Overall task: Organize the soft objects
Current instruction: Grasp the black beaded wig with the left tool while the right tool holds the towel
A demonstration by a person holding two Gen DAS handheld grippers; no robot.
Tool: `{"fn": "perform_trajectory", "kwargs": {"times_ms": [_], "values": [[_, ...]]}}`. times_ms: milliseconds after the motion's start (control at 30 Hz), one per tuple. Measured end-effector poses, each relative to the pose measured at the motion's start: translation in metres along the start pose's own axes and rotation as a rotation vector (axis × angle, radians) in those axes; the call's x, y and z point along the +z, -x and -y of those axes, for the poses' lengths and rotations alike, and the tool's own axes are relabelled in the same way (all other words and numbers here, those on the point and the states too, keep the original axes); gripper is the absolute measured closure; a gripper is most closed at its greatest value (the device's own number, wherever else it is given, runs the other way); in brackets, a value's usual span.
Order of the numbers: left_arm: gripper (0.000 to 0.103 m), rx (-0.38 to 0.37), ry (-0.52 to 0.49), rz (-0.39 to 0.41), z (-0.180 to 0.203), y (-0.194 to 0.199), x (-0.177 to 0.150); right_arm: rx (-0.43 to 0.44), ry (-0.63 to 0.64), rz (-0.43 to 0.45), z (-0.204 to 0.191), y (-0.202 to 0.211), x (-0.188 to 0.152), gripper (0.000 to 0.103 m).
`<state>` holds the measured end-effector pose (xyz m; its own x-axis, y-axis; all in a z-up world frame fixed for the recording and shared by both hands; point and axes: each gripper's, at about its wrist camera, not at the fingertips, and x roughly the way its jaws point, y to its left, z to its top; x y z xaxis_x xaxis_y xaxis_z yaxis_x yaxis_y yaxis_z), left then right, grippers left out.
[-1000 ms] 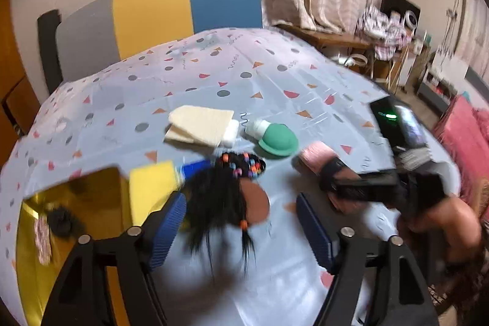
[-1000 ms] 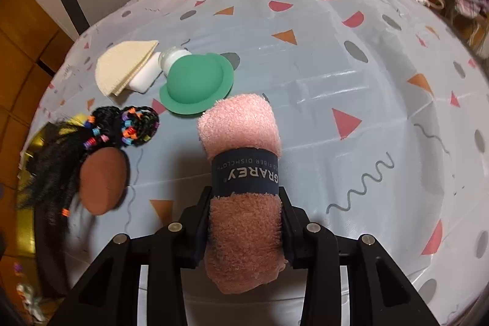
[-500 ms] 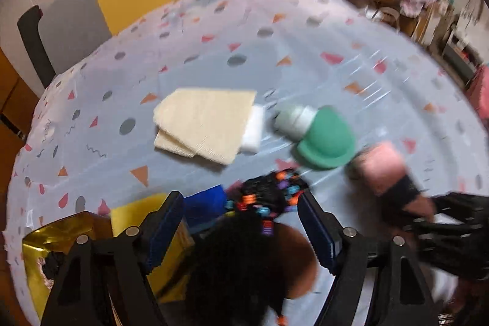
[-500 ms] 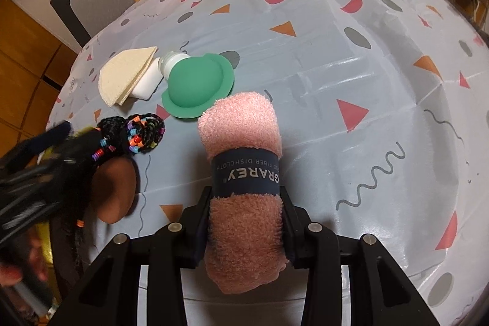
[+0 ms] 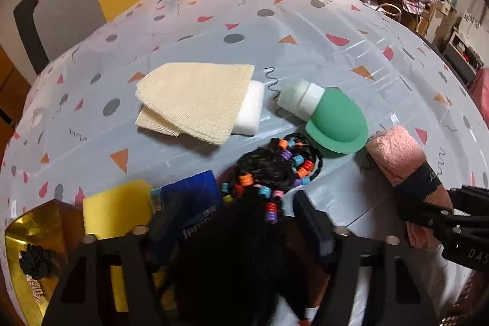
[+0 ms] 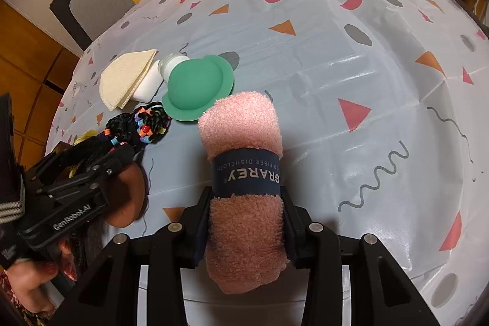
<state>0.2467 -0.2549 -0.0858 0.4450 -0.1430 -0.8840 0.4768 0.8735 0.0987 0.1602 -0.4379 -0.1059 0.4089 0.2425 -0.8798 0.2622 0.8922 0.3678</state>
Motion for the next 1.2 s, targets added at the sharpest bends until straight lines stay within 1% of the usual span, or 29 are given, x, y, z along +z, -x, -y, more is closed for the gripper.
{"fn": "perform_trajectory", "kwargs": {"times_ms": [33,67,100,133,233,267,367,400,500,600,833,867,967,1000,1033,1067,1100,1133,1200], "values": [[0.061,-0.004,-0.004,0.011,0.002,0.002,-0.001,0.001,0.0,0.0,0.0,0.0,0.0,0.061],[0.068,-0.01,-0.006,0.019,0.003,0.004,-0.001,0.002,-0.001,0.0,0.0,0.0,0.0,0.061],[0.077,-0.028,-0.008,0.023,0.004,0.006,-0.002,0.003,-0.001,-0.001,0.0,0.0,0.001,0.061],[0.079,-0.034,-0.011,0.026,0.005,0.008,-0.002,0.004,-0.001,-0.001,0.0,-0.001,0.001,0.061],[0.084,-0.046,-0.021,0.055,0.007,0.015,-0.006,0.011,-0.007,0.0,0.002,0.0,0.001,0.061],[0.085,-0.067,-0.005,0.065,0.005,0.019,-0.009,0.014,-0.009,0.0,0.002,0.0,0.001,0.061],[0.086,-0.128,0.078,0.058,-0.006,0.023,-0.014,0.022,-0.017,0.002,0.005,0.001,0.001,0.061],[0.087,-0.159,0.125,0.059,-0.013,0.025,-0.017,0.023,-0.018,0.003,0.005,0.001,0.001,0.061],[0.09,-0.228,0.215,0.076,-0.027,0.035,-0.027,0.017,-0.01,0.004,0.005,0.001,0.0,0.061],[0.09,-0.276,0.269,0.101,-0.039,0.046,-0.04,0.006,0.004,0.005,0.002,0.001,0.0,0.061],[0.09,-0.312,0.351,0.128,-0.061,0.059,-0.061,-0.011,0.024,0.008,-0.001,0.0,-0.001,0.061],[0.09,-0.31,0.351,0.126,-0.062,0.059,-0.062,-0.011,0.024,0.008,-0.001,0.0,-0.001,0.061],[0.089,-0.301,0.297,0.137,-0.056,0.061,-0.06,-0.015,0.028,0.01,-0.001,0.0,-0.001,0.061],[0.081,-0.295,0.288,0.138,-0.054,0.062,-0.056,-0.019,0.032,0.011,-0.002,0.0,-0.001,0.061],[0.065,-0.295,0.282,0.133,-0.052,0.062,-0.05,-0.023,0.037,0.012,-0.003,0.0,-0.002,0.061],[0.06,-0.286,0.272,0.125,-0.049,0.061,-0.042,-0.026,0.039,0.012,-0.004,0.0,-0.002,0.061],[0.057,-0.264,0.26,0.127,-0.047,0.06,-0.037,-0.028,0.039,0.011,-0.004,-0.001,-0.001,0.061],[0.057,-0.242,0.244,0.13,-0.043,0.059,-0.032,-0.026,0.037,0.011,-0.004,-0.001,-0.001,0.061],[0.055,-0.184,0.186,0.118,-0.032,0.052,-0.017,-0.018,0.028,0.009,-0.003,-0.001,0.0,0.061]]}}
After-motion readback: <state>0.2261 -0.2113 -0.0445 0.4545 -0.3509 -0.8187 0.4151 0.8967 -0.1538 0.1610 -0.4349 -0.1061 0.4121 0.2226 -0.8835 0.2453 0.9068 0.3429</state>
